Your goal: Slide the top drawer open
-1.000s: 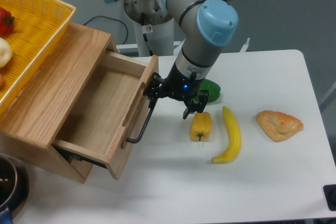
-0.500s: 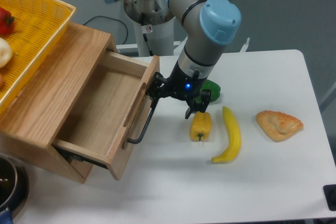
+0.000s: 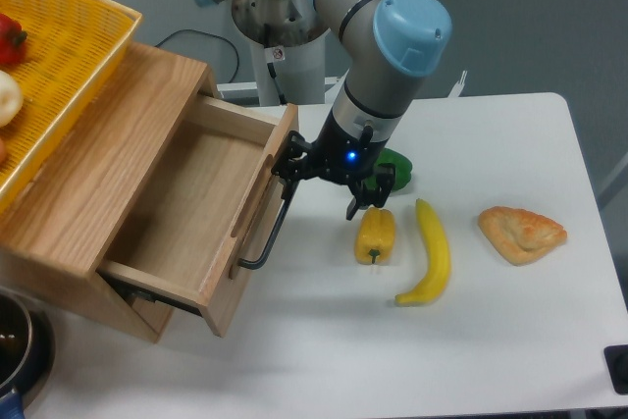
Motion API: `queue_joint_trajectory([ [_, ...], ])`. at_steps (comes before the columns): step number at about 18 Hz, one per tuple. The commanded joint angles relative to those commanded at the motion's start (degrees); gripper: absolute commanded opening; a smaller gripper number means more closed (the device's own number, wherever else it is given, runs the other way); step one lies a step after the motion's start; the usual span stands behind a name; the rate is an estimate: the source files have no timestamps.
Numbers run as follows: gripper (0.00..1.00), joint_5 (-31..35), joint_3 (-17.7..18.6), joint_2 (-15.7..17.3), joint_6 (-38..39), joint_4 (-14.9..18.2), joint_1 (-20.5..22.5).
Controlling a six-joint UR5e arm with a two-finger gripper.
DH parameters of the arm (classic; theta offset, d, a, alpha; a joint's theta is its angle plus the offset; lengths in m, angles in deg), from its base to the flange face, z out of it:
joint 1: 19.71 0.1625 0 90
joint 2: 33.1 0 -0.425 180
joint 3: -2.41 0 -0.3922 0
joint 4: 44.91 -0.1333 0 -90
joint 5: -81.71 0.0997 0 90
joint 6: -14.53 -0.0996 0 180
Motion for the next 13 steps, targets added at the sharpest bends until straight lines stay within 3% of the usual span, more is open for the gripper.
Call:
queue_joint_trajectory([
  [4,1.00,0.00,-0.53,0.00,-2.99,-0.26,1.92],
  [7,1.00,0.00,-0.18,-0.44,-4.48,-4.56,3.60],
  [10,1.00,0.00,-0.18,-1.58,-10.96,-7.29,4.83],
  [13,1.00,0.00,-0.09,-2.46,-18.69,-7.65,6.15],
])
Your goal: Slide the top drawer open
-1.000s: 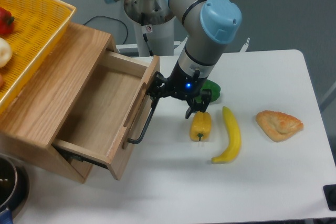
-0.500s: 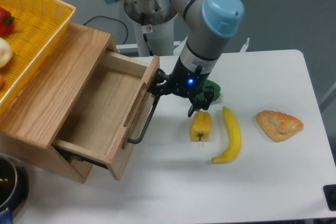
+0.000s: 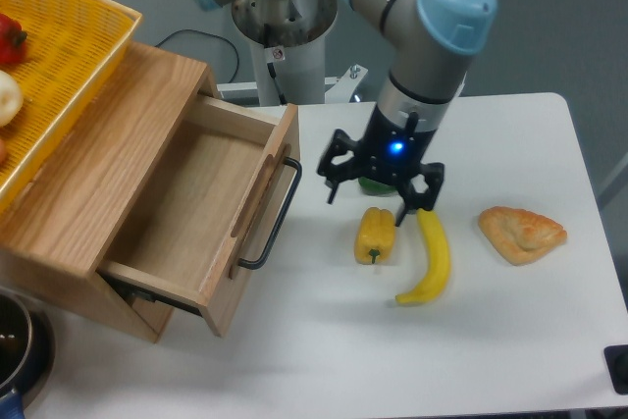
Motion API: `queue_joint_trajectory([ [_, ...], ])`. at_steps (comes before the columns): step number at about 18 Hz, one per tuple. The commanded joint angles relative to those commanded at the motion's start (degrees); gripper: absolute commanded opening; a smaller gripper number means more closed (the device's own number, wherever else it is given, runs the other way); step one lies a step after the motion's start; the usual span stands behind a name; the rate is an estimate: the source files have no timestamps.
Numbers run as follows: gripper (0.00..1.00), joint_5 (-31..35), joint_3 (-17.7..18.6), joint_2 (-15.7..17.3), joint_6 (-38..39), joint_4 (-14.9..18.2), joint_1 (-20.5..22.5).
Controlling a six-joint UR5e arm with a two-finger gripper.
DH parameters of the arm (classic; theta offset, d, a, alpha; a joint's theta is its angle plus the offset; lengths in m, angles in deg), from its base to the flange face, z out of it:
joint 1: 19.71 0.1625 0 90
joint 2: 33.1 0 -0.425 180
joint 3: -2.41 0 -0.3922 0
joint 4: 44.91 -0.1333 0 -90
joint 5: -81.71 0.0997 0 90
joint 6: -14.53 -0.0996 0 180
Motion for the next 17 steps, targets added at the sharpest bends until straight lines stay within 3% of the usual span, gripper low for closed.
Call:
queue_joint_trajectory([
  [8,1.00,0.88,0.18,-3.52,-24.53,-2.20,2.29],
  [12,1.00,12.02,0.44,-4.57,-28.33,-2.02,1.94],
  [17,1.00,18.37,0.44,-6.59,-28.24,-1.58,1.67],
])
